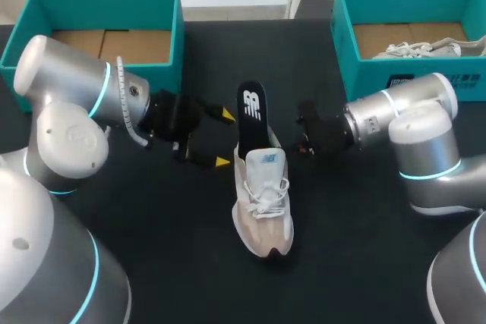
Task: Take the shoe out of the shoebox, open the shoe tongue, remove and reinsert the insole, then place the shoe into the shoebox
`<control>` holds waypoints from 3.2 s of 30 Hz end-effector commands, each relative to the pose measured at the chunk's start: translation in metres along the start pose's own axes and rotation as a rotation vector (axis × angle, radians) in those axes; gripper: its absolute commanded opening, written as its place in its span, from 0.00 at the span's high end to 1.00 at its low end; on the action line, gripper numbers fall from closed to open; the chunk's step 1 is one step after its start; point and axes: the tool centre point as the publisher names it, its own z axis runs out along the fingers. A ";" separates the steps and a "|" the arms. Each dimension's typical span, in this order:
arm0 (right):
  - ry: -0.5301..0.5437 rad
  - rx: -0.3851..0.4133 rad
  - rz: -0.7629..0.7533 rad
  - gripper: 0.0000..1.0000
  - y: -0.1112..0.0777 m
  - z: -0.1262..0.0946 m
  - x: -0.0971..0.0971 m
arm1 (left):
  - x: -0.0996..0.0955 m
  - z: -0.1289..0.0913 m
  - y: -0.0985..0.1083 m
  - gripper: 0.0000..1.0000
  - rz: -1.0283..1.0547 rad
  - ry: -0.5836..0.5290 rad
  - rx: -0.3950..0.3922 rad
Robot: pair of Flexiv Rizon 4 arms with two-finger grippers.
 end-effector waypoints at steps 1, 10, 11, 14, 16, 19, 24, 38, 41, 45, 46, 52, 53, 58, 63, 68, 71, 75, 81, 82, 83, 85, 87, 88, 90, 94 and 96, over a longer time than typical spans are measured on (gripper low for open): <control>-0.031 -0.001 -0.024 0.79 0.005 -0.002 0.006 | 0.000 0.000 0.000 0.00 0.001 0.001 -0.004; -0.066 0.026 -0.105 0.72 0.037 -0.017 -0.001 | 0.000 0.000 0.000 0.00 0.001 0.001 -0.004; -0.065 0.029 -0.111 0.73 0.040 -0.018 -0.003 | 0.000 0.000 0.000 0.00 0.001 0.001 -0.004; -0.055 0.042 -0.122 0.77 0.046 -0.018 -0.009 | 0.000 0.000 0.000 0.00 0.001 0.001 -0.004; -0.042 0.052 -0.118 0.93 0.047 -0.016 -0.013 | 0.000 0.000 0.000 0.00 0.001 0.001 -0.004; -0.031 0.057 -0.099 1.00 0.042 -0.014 -0.015 | 0.000 0.000 0.000 0.00 0.001 0.001 -0.004; -0.021 0.064 -0.047 1.00 0.025 -0.009 -0.010 | 0.000 0.000 0.000 0.00 0.001 0.001 -0.004; -0.027 0.072 0.028 1.00 0.004 -0.001 0.008 | 0.000 0.000 0.000 0.00 0.001 0.001 -0.004; -0.039 0.076 0.010 0.77 0.009 -0.006 0.005 | 0.000 0.000 0.000 0.00 0.001 0.001 -0.004; -0.052 0.081 -0.018 0.73 0.020 -0.009 0.003 | 0.000 0.000 0.000 0.00 0.001 0.001 -0.004; -0.052 0.081 -0.024 0.73 0.022 -0.010 0.002 | 0.000 0.000 0.000 0.00 0.001 0.001 -0.004; -0.051 0.099 -0.060 0.74 0.038 -0.012 -0.006 | 0.000 0.000 0.000 0.00 0.001 0.001 -0.004; -0.048 0.105 -0.059 0.77 0.038 -0.011 -0.007 | 0.000 0.000 0.000 0.00 0.001 0.001 -0.004; -0.032 0.126 -0.028 1.00 0.030 -0.008 -0.007 | 0.000 0.000 0.000 0.00 0.001 0.001 -0.004; -0.014 0.130 0.033 1.00 0.011 -0.002 0.002 | 0.000 0.000 0.000 0.00 0.001 0.001 -0.004; -0.011 0.131 0.088 1.00 -0.004 0.005 0.010 | 0.000 0.000 0.000 0.00 0.001 0.001 -0.004; -0.011 0.130 0.096 1.00 -0.007 0.006 0.011 | 0.000 0.000 0.000 0.00 0.001 0.001 -0.004; -0.024 0.130 0.083 0.78 0.002 0.004 0.011 | 0.000 0.000 0.000 0.00 0.001 0.001 -0.004; -0.040 0.158 0.038 0.71 0.021 -0.005 0.009 | 0.000 0.000 0.000 0.00 0.001 0.001 -0.004; -0.041 0.162 0.033 0.71 0.024 -0.006 0.008 | 0.000 0.000 0.000 0.00 0.001 0.001 -0.004; -0.042 0.165 0.028 0.71 0.027 -0.007 0.007 | 0.000 0.000 0.000 0.00 0.001 0.001 -0.004; -0.043 0.170 0.018 0.71 0.032 -0.010 0.004 | 0.000 0.000 0.000 0.00 0.001 0.001 -0.004; -0.045 0.171 0.010 0.73 0.036 -0.012 -0.001 | 0.000 0.000 0.000 0.00 0.001 0.001 -0.004; -0.045 0.172 0.007 0.74 0.038 -0.012 -0.003 | 0.000 0.000 0.000 0.00 0.001 0.001 -0.004; -0.044 0.175 0.003 0.76 0.039 -0.013 -0.007 | 0.000 0.000 0.000 0.00 0.001 0.001 -0.004; -0.029 0.176 0.010 0.95 0.035 -0.009 -0.009 | 0.000 0.000 0.000 0.00 0.001 0.001 -0.004; -0.012 0.180 0.028 1.00 0.030 -0.005 -0.007 | 0.000 0.000 0.000 0.00 0.001 0.001 -0.004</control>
